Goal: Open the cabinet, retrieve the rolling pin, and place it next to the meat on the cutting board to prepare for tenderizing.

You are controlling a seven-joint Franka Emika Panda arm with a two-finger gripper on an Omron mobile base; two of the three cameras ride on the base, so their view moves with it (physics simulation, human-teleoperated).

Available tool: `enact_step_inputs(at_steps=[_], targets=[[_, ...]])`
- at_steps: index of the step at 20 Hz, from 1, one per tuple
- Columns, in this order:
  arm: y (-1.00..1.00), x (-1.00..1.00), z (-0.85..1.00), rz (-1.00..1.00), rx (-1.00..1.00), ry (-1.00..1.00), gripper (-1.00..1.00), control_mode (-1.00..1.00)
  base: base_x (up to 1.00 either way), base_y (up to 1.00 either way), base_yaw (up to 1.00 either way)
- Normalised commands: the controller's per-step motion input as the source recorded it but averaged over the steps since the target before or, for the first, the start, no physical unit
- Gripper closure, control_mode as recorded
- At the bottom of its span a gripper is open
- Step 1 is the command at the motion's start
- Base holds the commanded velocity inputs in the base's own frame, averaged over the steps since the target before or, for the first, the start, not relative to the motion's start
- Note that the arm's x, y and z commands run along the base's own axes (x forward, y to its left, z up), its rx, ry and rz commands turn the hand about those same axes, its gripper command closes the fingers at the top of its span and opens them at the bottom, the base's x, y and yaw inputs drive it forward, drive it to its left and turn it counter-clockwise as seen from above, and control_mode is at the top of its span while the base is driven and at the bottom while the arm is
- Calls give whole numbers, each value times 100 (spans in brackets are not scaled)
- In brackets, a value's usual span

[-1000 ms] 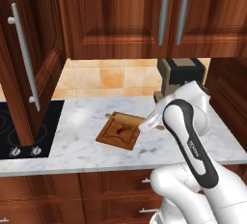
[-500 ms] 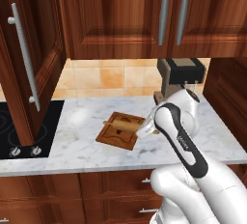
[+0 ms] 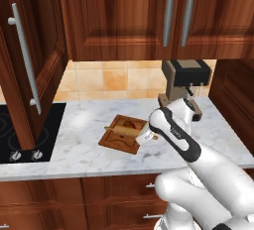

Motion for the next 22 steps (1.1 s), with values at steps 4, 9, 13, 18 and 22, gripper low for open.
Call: enact_step_inputs(at_steps=[4, 9, 13, 18, 22], targets=[[0, 59, -29, 2, 0, 5, 100, -100, 0, 0, 0], [0, 53, -31, 3, -1, 6, 100, -100, 0, 0, 0], [0, 44, -30, 4, -1, 8, 100, -100, 0, 0, 0], [0, 30, -23, 6, 0, 1, 100, -100, 0, 0, 0], [0, 24, -22, 6, 0, 0, 100, -100, 0, 0, 0]])
